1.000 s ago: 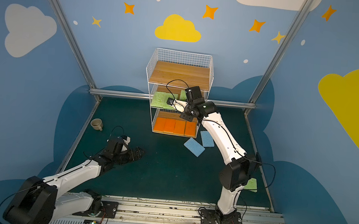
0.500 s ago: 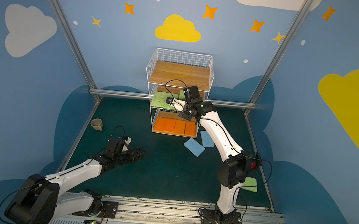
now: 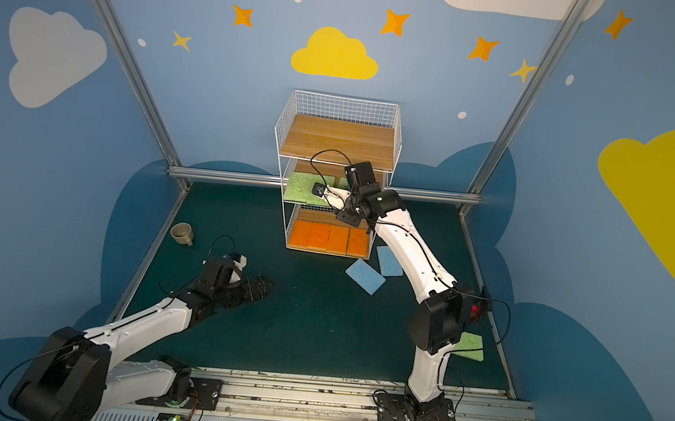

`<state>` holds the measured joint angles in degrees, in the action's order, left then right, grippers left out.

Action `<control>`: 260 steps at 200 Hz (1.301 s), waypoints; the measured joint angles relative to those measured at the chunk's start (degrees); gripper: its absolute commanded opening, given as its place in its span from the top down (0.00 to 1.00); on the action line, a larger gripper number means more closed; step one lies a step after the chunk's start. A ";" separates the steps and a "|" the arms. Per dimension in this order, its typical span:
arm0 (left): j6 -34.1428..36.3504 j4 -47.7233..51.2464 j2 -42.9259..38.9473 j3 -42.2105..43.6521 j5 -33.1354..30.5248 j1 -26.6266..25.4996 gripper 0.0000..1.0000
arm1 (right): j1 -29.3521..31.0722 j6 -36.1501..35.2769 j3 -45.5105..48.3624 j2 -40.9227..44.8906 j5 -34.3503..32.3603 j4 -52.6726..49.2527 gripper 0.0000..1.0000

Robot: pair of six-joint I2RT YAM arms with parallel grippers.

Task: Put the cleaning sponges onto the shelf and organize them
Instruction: 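Lower the green sponge onto the middle board beside the others and release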

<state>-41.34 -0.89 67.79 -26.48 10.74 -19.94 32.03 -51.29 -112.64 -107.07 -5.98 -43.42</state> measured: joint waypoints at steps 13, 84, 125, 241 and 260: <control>0.00 -0.02 0.00 0.00 0.00 0.00 0.00 | 0.09 0.07 0.00 -0.04 -0.24 0.24 0.68; -0.02 -0.02 0.00 0.00 -0.07 0.00 0.00 | 1.68 -1.95 3.80 0.07 -1.95 6.34 0.76; -0.02 -0.02 0.00 0.00 -0.07 0.00 0.00 | 1.66 -3.04 5.01 0.90 -1.92 7.41 0.73; -0.04 -0.02 0.00 0.00 -0.07 0.00 0.00 | 1.20 -5.55 8.44 3.98 -1.86 9.35 0.78; -0.04 -0.02 0.00 0.00 -0.07 0.00 0.00 | 0.94 -5.73 9.25 4.55 -1.40 9.62 0.79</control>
<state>-41.39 -0.91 67.79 -26.48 10.68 -19.94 32.97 -57.01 -103.39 -102.52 -7.38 -33.80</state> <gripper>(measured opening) 0.997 0.212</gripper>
